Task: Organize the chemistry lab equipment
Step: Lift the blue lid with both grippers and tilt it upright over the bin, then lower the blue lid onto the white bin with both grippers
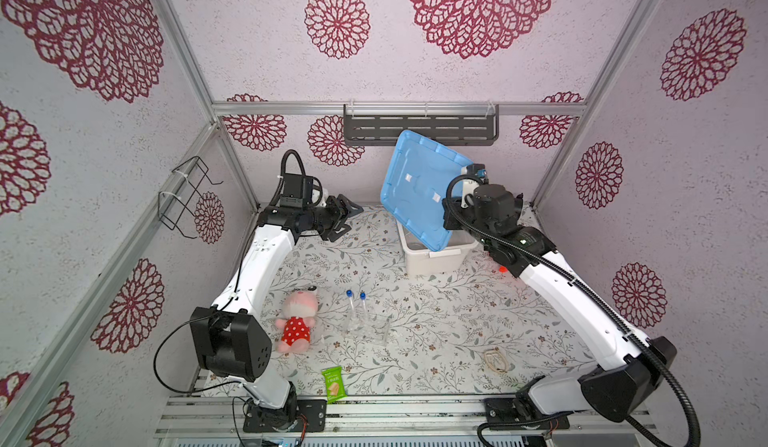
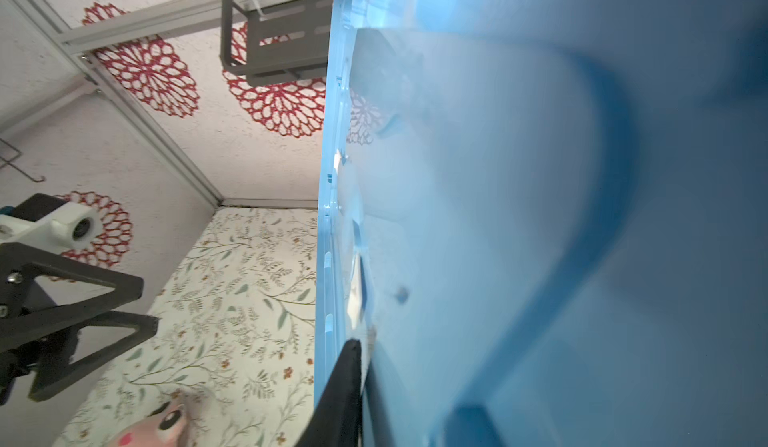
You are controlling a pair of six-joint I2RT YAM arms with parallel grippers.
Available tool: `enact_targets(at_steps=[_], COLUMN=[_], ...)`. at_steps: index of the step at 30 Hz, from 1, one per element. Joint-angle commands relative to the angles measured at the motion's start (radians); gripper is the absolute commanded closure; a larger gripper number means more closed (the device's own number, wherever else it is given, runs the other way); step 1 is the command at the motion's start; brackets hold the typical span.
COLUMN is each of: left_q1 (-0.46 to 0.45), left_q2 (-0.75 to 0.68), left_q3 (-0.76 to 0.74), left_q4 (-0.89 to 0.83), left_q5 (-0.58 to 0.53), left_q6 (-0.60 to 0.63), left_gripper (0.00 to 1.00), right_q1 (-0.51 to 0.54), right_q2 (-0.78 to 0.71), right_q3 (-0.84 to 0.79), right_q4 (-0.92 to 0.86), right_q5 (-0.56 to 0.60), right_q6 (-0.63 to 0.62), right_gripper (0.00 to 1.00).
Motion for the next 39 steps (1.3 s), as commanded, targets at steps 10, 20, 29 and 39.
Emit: enact_targets(at_steps=[10, 20, 29, 39], left_q1=[-0.058, -0.071, -0.067, -0.035], left_q2=[0.067, 0.131, 0.177, 0.198], left_q3=[0.073, 0.109, 0.114, 0.069], left_q4=[0.078, 0.219, 0.266, 0.305], left_q5=[0.007, 0.06, 0.089, 0.117], left_q6=[-0.028, -0.103, -0.11, -0.082], left_gripper=[0.27, 0.28, 0.28, 0.28], right_q1=[-0.001, 0.051, 0.093, 0.091], right_q2=[-0.094, -0.108, 0.01, 0.149], right_q3=[0.051, -0.069, -0.093, -0.199], right_q4=[-0.002, 0.22, 0.356, 0.745], right_q5=[0.249, 0.291, 0.411, 0.446], right_q6=[-0.508, -1.077, -1.516, -1.901], right_gripper=[0.9, 0.91, 0.89, 0.87])
